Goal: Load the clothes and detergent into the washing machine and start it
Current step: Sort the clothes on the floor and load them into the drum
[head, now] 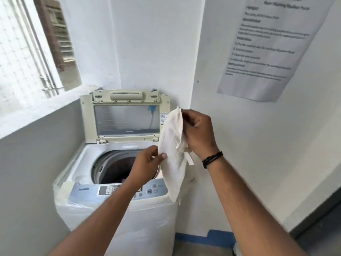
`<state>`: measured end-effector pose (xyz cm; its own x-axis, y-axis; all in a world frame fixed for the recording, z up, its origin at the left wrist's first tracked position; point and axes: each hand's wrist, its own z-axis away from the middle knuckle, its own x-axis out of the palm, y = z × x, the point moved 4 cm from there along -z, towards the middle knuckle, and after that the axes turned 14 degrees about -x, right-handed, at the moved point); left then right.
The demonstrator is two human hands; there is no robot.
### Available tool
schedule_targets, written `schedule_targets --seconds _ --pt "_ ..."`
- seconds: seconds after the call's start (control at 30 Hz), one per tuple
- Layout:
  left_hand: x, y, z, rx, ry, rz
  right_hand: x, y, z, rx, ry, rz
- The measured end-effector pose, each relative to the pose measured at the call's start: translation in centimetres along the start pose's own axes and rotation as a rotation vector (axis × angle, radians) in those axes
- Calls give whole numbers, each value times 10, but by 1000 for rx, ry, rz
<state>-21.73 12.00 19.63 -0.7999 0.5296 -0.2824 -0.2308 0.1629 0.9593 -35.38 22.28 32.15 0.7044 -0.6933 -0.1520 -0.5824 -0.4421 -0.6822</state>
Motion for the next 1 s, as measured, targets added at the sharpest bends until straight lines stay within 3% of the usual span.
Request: schedule_targets --seconds 0.17,0.27,0.57,0.7,0.83,1.0 --pt "-55 14 -38 33 298 102 30 29 -23 33 159 -47" --pt "-92 20 -64 60 382 164 62 51 -36 85 292 -38" --pt "-209 -21 -132 53 645 311 139 121 -85 204 418 5" --pt "-220 -49 -154 13 522 337 183 145 -81 242 266 21" --pt "-206 -83 -174 -68 357 195 226 177 -49 333 27 99" --pt "-193 -144 -183 -280 214 55 233 220 -24 460 -100 231"
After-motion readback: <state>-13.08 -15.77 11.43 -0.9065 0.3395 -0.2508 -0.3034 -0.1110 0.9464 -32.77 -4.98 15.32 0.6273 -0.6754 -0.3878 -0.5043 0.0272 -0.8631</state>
